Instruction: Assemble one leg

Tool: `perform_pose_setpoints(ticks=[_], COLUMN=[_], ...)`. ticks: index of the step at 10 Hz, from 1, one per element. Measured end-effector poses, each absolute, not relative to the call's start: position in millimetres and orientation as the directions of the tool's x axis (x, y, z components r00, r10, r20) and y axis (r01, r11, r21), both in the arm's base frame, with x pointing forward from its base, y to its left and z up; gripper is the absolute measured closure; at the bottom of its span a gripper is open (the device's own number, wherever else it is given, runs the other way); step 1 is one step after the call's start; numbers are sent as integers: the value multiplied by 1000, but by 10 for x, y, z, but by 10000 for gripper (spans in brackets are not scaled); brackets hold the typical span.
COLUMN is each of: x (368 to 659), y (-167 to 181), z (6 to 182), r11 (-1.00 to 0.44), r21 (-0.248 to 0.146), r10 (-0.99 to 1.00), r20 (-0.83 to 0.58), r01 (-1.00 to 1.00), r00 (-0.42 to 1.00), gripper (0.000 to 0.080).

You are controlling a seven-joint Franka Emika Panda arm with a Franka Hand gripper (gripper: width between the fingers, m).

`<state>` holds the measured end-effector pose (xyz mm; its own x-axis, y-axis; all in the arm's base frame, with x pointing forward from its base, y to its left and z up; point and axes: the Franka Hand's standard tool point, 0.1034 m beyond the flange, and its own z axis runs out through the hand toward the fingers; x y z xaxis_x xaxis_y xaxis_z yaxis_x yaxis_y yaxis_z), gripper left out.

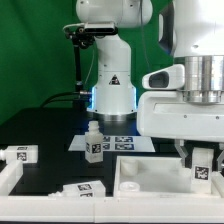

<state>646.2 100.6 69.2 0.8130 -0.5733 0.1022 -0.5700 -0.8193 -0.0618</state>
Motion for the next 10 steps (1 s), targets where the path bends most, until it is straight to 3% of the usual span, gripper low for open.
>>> perform_pose_setpoints(ticks=[1,7,8,9,10], x=[6457,6461,6466,6501,6518], y=[954,847,848,834,819], z=[694,694,704,804,936], r11=[-795,-753,-752,-757,-764], r21=[-46,-39,-42,-65,-84], r10=[-606,-657,-658,-653,-645], r20=[107,109,109,110,113], r01=[-605,-657,-658,-650,-640], r00=[788,746,745,750,756], gripper=[503,502,436,436,268])
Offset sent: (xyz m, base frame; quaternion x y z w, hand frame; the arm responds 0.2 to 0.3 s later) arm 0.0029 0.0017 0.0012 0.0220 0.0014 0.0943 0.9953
